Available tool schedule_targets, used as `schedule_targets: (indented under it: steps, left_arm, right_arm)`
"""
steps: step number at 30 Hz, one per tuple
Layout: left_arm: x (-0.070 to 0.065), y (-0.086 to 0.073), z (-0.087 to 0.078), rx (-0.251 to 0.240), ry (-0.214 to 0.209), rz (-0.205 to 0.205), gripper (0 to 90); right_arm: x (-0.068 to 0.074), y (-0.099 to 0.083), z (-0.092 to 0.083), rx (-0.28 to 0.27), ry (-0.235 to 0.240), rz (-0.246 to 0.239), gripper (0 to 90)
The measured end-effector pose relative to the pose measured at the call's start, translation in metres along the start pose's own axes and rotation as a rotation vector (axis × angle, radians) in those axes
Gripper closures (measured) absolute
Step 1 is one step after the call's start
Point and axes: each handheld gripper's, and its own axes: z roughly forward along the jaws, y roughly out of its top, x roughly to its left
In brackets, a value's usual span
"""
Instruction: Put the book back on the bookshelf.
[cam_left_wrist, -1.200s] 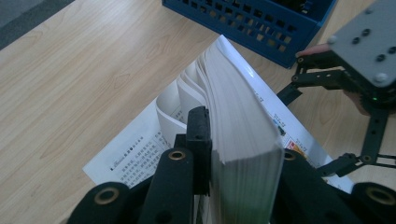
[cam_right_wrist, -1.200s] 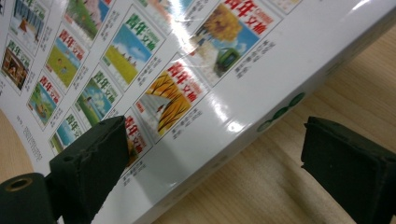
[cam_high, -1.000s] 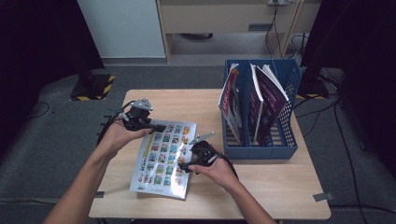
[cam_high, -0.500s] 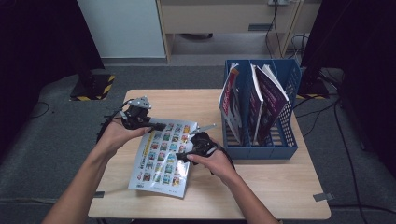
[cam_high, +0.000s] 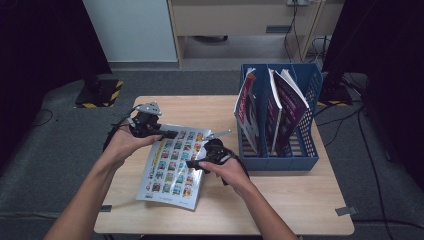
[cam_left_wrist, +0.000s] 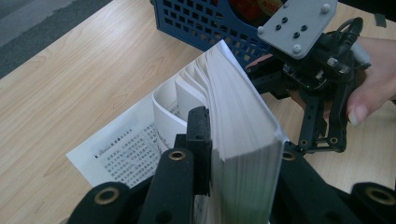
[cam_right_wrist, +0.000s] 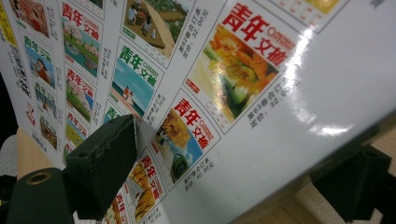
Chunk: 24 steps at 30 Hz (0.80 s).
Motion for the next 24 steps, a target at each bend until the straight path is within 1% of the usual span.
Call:
schedule_targets:
  steps: [4,8,10,15,18,23,24]
  left_arm:
    - [0.000,0.000,0.000,-0.002,-0.002,-0.001,77.0]
    - [0.000,0.000,0.000,-0.007,-0.003,-0.001,77.0]
    - [0.001,0.000,0.000,-0.009,-0.004,-0.003,77.0]
    - [0.002,0.000,-0.002,-0.021,-0.012,-0.005,77.0]
    - [0.004,-0.001,-0.005,-0.032,-0.013,-0.014,77.0]
    - [0.005,-0.001,-0.009,-0.045,-0.011,-0.015,77.0]
    - [0.006,-0.001,-0.011,-0.047,-0.008,-0.015,76.9]
  right_arm:
    - [0.001,0.001,0.000,-0.004,0.006,-0.014,18.1]
    - [0.004,0.003,-0.001,-0.007,0.014,-0.035,24.6]
    - [0.005,0.003,-0.001,-0.006,0.006,-0.038,24.9]
    - [0.003,0.005,-0.004,-0.016,0.015,-0.030,30.7]
    - [0.002,0.007,-0.006,-0.027,0.024,-0.016,35.2]
    - [0.001,0.011,-0.010,-0.050,0.024,-0.030,41.9]
    - [0.001,0.012,-0.011,-0.049,0.027,-0.025,43.3]
